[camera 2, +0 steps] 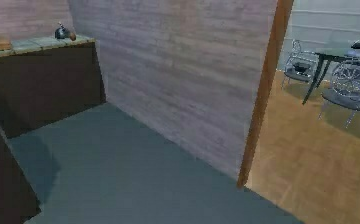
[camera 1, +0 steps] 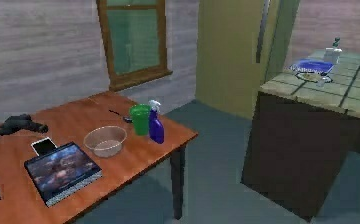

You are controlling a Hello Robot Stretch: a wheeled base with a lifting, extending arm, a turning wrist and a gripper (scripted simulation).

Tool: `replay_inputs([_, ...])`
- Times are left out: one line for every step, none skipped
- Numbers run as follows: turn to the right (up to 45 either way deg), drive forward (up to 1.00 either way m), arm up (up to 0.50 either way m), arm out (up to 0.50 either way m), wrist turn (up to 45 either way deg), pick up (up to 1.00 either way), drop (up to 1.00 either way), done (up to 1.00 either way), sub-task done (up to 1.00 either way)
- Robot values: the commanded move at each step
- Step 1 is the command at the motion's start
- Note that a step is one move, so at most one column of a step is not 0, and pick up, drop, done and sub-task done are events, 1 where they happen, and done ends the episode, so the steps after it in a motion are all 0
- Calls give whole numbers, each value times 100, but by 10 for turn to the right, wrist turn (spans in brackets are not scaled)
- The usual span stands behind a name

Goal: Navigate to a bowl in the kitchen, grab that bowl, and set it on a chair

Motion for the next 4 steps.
replay_inputs([0,60,0,0,0,0,0,0,0])
replay_inputs([-450,0,0,0,0,0,0,0,0])
replay_inputs([-450,0,0,0,0,0,0,0,0])
replay_inputs([-420,0,0,0,0,0,0,0,0])
